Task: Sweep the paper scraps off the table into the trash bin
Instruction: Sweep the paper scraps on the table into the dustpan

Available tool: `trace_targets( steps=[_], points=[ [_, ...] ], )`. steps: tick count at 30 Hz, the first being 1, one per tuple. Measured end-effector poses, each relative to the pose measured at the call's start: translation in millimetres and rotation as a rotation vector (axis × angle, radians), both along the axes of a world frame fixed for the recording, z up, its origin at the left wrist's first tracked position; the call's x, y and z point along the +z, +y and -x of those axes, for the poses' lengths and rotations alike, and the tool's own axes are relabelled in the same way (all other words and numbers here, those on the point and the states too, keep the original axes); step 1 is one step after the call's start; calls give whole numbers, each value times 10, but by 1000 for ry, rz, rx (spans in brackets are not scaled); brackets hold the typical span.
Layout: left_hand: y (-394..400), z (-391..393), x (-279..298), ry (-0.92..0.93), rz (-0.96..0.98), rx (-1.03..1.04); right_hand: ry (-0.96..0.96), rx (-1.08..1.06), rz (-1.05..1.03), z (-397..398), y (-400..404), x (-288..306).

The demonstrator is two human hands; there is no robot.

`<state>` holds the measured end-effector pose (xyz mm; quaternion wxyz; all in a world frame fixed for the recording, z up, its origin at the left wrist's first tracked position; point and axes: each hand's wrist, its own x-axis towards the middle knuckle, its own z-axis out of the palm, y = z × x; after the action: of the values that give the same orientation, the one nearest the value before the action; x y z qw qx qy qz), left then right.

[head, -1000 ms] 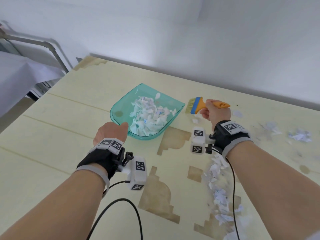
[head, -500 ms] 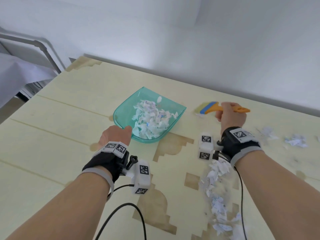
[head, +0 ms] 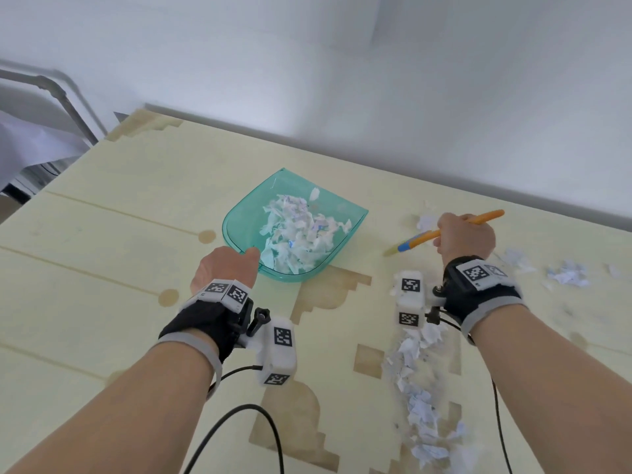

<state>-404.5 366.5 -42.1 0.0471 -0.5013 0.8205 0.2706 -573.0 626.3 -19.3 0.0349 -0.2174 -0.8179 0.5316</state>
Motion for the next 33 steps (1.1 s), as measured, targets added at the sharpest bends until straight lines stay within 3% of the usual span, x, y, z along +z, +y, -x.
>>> trace_targets(
  steps=[3,7,14,24,29,33],
  points=[
    [61,97,20,9,6,-18,156,-26,177,100,19,54],
    [102,234,20,9,19,-46,108,64,238,272,-17,-21],
    [176,349,-8,18,24,-64,-96,193,-12,361,123,-152],
    [337,130,54,6,-23,-88,-215,104,-234,-247,512,125],
    [353,-92,84,3,-32,-100,8,126,38,-504,398,226],
    [365,-238,104,-2,-31,-110,-118,297,58,-773,264,87]
  ],
)
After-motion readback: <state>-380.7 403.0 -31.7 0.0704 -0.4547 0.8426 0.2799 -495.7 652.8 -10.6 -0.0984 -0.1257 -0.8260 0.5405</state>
